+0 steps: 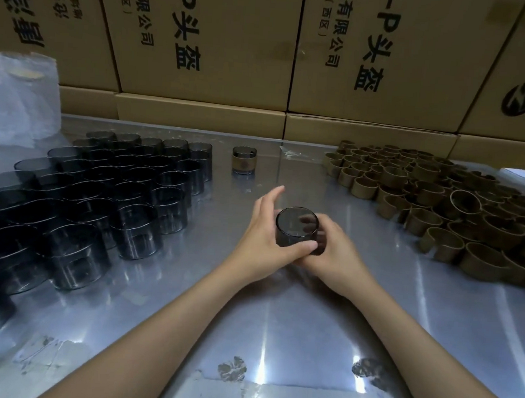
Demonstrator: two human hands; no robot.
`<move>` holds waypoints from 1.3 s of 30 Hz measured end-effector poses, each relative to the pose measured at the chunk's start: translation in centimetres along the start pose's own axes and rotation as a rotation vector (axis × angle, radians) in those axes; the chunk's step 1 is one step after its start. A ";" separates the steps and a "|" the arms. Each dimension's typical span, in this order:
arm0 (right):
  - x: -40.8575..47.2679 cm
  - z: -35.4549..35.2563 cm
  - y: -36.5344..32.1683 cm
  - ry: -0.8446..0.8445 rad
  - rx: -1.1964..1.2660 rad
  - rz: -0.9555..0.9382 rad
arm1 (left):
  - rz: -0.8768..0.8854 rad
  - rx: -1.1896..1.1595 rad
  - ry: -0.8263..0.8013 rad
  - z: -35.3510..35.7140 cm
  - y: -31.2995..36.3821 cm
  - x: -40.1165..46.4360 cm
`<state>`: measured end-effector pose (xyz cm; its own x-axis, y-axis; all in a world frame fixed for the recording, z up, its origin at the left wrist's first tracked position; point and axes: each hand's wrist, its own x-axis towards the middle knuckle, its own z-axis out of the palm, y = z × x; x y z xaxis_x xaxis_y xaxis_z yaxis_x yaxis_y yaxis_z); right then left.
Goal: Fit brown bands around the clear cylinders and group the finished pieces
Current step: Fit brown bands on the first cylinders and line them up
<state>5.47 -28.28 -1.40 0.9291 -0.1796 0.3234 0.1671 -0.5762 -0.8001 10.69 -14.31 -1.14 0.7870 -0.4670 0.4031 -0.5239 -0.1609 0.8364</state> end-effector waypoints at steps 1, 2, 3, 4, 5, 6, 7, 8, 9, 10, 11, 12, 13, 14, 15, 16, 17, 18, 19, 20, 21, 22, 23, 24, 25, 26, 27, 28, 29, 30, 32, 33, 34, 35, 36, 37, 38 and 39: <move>0.0 -0.1 0.0 0.019 0.056 -0.009 | -0.030 -0.071 -0.028 0.0 0.1 0.0; 0.0 -0.2 0.0 0.036 0.119 -0.015 | -0.026 -0.125 -0.035 0.1 0.1 0.1; 0.0 -0.3 0.0 0.041 0.177 -0.016 | -0.009 -0.146 -0.018 0.1 0.3 0.1; 0.0 -0.4 -0.2 0.037 0.229 -0.017 | -0.004 -0.149 0.011 0.1 0.5 0.2; 0.0 -0.5 -0.4 0.035 0.279 -0.015 | -0.012 -0.150 0.040 0.0 0.8 0.3; 0.0 -0.6 -0.6 0.043 0.327 -0.011 | -0.032 -0.149 0.062 -0.3 1.0 0.4; -0.1 -0.8 -1.0 0.060 0.379 -0.003 | -0.056 -0.152 0.070 -0.6 1.2 0.5; -0.1 -0.9 -1.3 0.087 0.425 0.011 | -0.086 -0.152 0.056 -0.9 1.3 0.6; -0.1 -1.0 -1.6 0.119 0.456 0.031 | -0.130 -0.125 0.013 -1.2 1.3 0.6; -0.1 -1.0 -1.8 0.151 0.469 0.048 | -0.162 -0.076 -0.037 -1.3 1.1 0.5; 0.0 -1.1 -1.9 0.178 0.472 0.050 | -0.184 -0.021 -0.084 -1.2 1.0 0.4; 0.0 -1.1 -1.9 0.190 0.462 0.036 | -0.185 0.028 -0.112 -1.1 0.8 0.3; 0.0 -1.1 -1.8 0.190 0.439 0.025 | -0.175 0.062 -0.126 -0.9 0.7 0.4; 0.0 -1.1 -1.5 0.183 0.397 0.023 | -0.158 0.091 -0.131 -0.7 0.4 0.4; 0.1 -1.1 -1.2 0.174 0.332 0.028 | -0.151 0.110 -0.130 -0.7 0.1 0.6; 0.2 -1.1 -0.9 0.168 0.255 0.035 | -0.151 0.114 -0.131 -0.8 0.1 0.6; 0.3 -1.2 -0.7 0.165 0.184 0.040 | -0.142 0.113 -0.141 -0.9 0.1 0.6; 0.5 -1.1 -0.5 0.156 0.125 0.039 | -0.118 0.118 -0.167 -0.9 0.1 0.5; 0.5 -1.1 -0.4 0.141 0.071 0.036 | -0.089 0.134 -0.202 -0.9 0.2 0.4; 0.6 -1.0 -0.3 0.117 0.019 0.030 | -0.072 0.151 -0.229 -0.9 0.4 0.2; 0.5 -0.9 -0.2 0.083 -0.022 0.027 | -0.066 0.158 -0.242 -0.9 0.6 0.1; 0.5 -0.9 -0.1 0.042 -0.048 0.027 | -0.058 0.153 -0.242 -0.9 0.7 0.1; 0.5 -0.9 -0.1 0.008 -0.056 0.028 | -0.049 0.137 -0.237 -0.9 0.6 0.1; 0.6 -1.2 -0.1 0.002 -0.047 0.030 | -0.047 0.120 -0.231 -0.9 0.5 0.1; 0.7 -1.7 -0.2 0.045 -0.028 0.027 | -0.057 0.101 -0.229 -0.9 0.4 0.1; 0.8 -2.4 -0.2 0.142 -0.027 0.023 | -0.072 0.083 -0.229 -0.9 0.3 0.1; 0.9 -3.3 -0.1 0.282 -0.091 0.029 | -0.086 0.070 -0.230 -1.0 0.2 0.1; 1.0 -4.4 0.2 0.425 -0.237 0.064 | -0.092 0.067 -0.225 -1.0 0.0 0.2; 0.9 -5.5 0.7 0.531 -0.420 0.135 | -0.091 0.068 -0.221 -1.0 0.0 0.2; 0.7 -6.5 1.2 0.575 -0.584 0.241 | -0.088 0.069 -0.220 -1.0 -0.1 0.2; 0.2 -7.9 2.2 0.525 -0.754 0.471 | -0.096 0.070 -0.214 -1.0 -0.1 0.2; 0.1 -8.2 2.4 0.486 -0.785 0.558 | -0.103 0.070 -0.210 -1.0 0.0 0.2; 0.1 -8.3 2.6 0.451 -0.811 0.613 | -0.106 0.067 -0.208 -1.0 0.0 0.1; 0.1 -8.4 2.7 0.423 -0.833 0.628 | -0.106 0.063 -0.208 -1.0 0.1 0.1; 0.2 -8.5 2.7 0.403 -0.850 0.603 | -0.104 0.059 -0.208 -1.0 0.1 0.1; 0.2 -8.4 2.5 0.386 -0.857 0.549 | -0.103 0.056 -0.211 -1.0 0.1 0.1; 0.3 -8.1 2.3 0.368 -0.853 0.481 | -0.104 0.052 -0.216 -1.0 0.1 0.1; 0.3 -7.7 2.1 0.344 -0.841 0.410 | -0.109 0.048 -0.219 -1.0 0.2 0.1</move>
<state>3.59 -35.68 0.96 0.6942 -0.6358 0.3374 -0.5571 -0.7715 -0.3073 11.02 -13.47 -0.59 0.7531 -0.6210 0.2172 -0.4590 -0.2594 0.8497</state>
